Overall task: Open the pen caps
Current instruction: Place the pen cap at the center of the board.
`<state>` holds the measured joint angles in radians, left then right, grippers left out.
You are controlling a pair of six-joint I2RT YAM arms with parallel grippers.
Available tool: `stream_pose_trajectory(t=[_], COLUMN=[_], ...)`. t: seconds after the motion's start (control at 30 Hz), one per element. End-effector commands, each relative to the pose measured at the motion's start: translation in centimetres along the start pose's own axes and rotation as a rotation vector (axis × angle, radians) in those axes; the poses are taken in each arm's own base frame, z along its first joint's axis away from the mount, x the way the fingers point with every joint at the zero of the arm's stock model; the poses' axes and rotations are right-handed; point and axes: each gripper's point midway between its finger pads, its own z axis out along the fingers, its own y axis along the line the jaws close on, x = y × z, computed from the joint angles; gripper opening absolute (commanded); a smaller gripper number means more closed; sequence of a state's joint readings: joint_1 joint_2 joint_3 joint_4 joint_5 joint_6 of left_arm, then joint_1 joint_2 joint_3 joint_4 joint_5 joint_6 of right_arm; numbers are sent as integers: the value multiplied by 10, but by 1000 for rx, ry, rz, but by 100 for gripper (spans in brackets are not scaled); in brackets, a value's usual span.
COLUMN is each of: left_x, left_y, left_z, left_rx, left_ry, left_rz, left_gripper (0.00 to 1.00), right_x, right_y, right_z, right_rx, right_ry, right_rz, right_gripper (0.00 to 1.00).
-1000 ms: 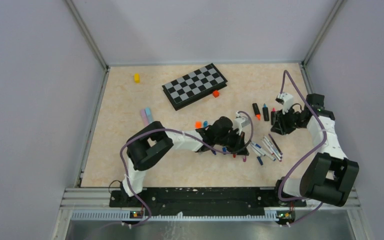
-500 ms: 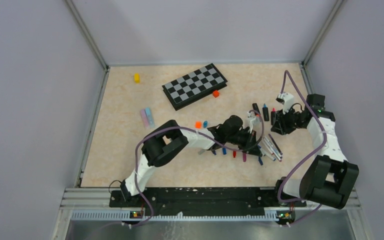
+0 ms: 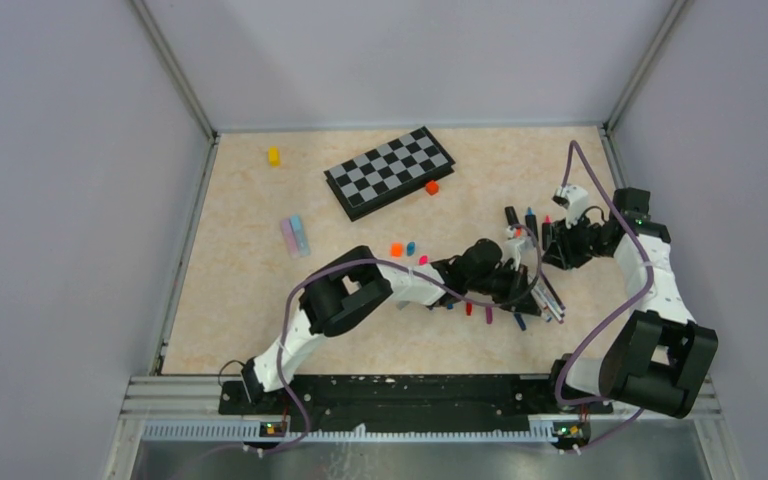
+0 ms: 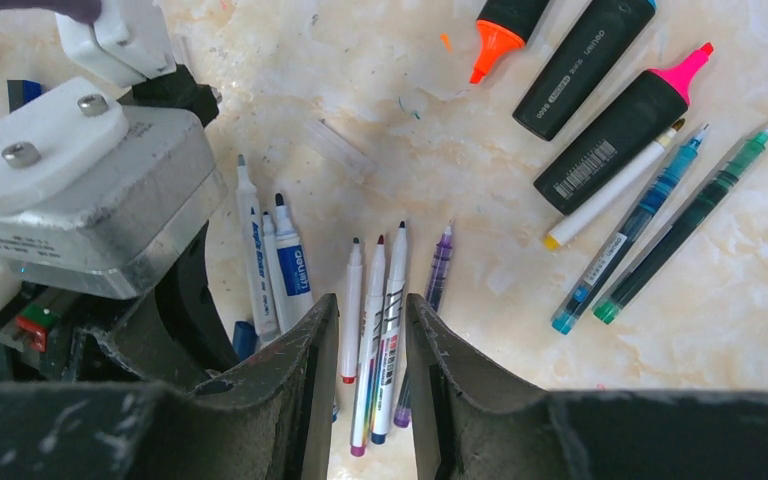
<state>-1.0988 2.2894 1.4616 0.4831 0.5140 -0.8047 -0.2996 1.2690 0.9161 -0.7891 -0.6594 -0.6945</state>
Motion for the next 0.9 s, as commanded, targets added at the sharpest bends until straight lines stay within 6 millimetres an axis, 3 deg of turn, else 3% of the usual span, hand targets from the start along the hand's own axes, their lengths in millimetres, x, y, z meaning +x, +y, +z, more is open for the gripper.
stream_pose_trajectory(t=[0.0, 0.3, 0.87], left_x=[-20, -20, -21], left_y=[-5, 6, 4], left_z=[10, 21, 22], left_rx=[-32, -110, -130], left_ry=[-67, -69, -68], left_rz=[62, 100, 134], left_gripper=[11, 16, 25], right_x=[-8, -8, -7], right_y=[-4, -3, -2], right_z=[-5, -5, -5], right_rx=[24, 19, 12], right_ry=[-40, -40, -40], right_rz=[-13, -14, -14], right_gripper=[30, 30, 30])
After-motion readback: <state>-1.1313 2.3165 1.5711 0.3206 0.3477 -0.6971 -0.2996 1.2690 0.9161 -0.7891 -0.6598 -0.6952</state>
